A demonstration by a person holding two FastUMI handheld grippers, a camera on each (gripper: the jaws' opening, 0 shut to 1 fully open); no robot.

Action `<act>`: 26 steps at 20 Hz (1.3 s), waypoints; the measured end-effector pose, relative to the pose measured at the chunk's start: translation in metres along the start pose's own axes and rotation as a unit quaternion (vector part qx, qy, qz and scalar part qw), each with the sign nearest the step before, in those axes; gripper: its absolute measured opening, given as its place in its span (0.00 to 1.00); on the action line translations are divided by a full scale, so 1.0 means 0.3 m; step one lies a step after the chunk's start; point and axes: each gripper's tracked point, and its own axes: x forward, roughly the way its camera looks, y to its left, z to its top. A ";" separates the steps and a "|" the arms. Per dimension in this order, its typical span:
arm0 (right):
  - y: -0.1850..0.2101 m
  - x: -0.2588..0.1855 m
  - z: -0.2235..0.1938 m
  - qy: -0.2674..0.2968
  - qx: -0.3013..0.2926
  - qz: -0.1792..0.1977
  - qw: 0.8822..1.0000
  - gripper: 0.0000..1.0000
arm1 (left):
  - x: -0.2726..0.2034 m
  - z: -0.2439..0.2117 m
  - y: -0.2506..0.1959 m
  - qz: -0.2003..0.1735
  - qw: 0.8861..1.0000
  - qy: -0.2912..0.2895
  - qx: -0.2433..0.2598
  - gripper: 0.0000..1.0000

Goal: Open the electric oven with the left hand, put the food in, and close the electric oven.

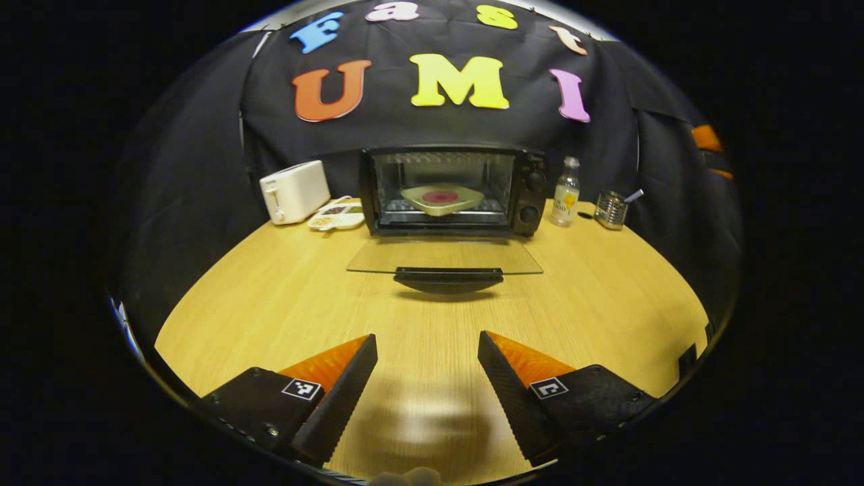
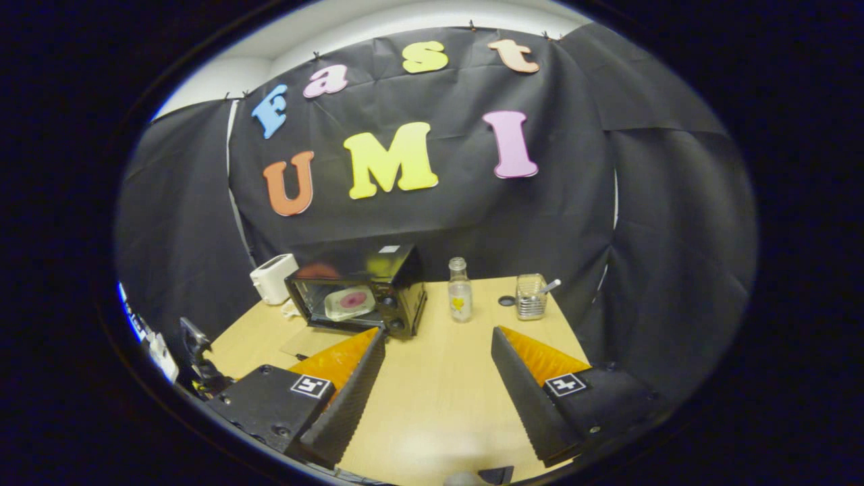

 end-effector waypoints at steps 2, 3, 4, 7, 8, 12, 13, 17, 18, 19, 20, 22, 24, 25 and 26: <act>-0.025 -0.031 0.004 0.008 0.002 -0.020 1.000 1.00 | 0.095 -0.013 -0.015 -0.014 1.000 0.011 0.020 0.96; -0.045 -0.049 0.013 0.007 -0.002 -0.038 0.999 1.00 | 0.143 -0.013 -0.020 -0.021 0.999 0.012 0.023 0.96; -0.064 -0.064 0.032 0.003 -0.002 -0.053 0.999 1.00 | 0.184 -0.008 -0.024 -0.028 0.999 0.011 0.028 0.96; -0.069 -0.110 0.044 0.005 0.017 -0.086 0.996 1.00 | 0.275 0.001 -0.018 -0.037 0.999 0.011 0.027 0.96; -0.071 -0.120 0.050 0.002 0.019 -0.094 0.995 1.00 | 0.302 0.017 -0.016 -0.039 0.999 0.010 0.026 0.96; -0.058 -0.151 0.045 -0.003 0.030 -0.120 0.992 1.00 | 0.352 0.038 -0.019 -0.046 0.999 0.014 0.018 0.97; -0.051 -0.159 0.034 -0.003 0.034 -0.123 0.992 1.00 | 0.352 0.045 -0.015 -0.044 0.999 0.012 0.026 0.97; -0.045 -0.170 -0.001 -0.001 0.044 -0.130 0.991 1.00 | 0.311 0.112 -0.011 -0.047 0.999 0.000 0.019 0.97; -0.042 -0.167 -0.003 -0.003 0.050 -0.128 0.991 1.00 | 0.299 0.142 -0.009 -0.049 0.999 -0.007 0.016 0.96; -0.037 -0.159 -0.009 -0.004 0.050 -0.128 0.991 1.00 | 0.290 0.175 -0.003 -0.050 0.999 -0.014 0.016 0.96; -0.039 -0.152 -0.019 -0.002 0.047 -0.129 0.990 1.00 | 0.297 0.203 -0.004 -0.050 0.998 -0.020 0.016 0.97; -0.041 -0.142 -0.028 -0.003 0.052 -0.131 0.990 1.00 | 0.290 0.277 -0.001 -0.055 0.998 -0.032 0.011 0.97; -0.036 -0.137 -0.038 -0.003 0.068 -0.131 0.989 1.00 | 0.288 0.349 0.008 -0.054 0.997 -0.045 0.012 0.97; -0.032 -0.135 -0.044 -0.004 0.076 -0.130 0.989 1.00 | 0.286 0.387 0.018 -0.053 0.997 -0.053 0.013 0.97; -0.033 -0.135 -0.046 -0.005 0.083 -0.130 0.988 1.00 | 0.289 0.419 0.019 -0.055 0.997 -0.058 0.015 0.97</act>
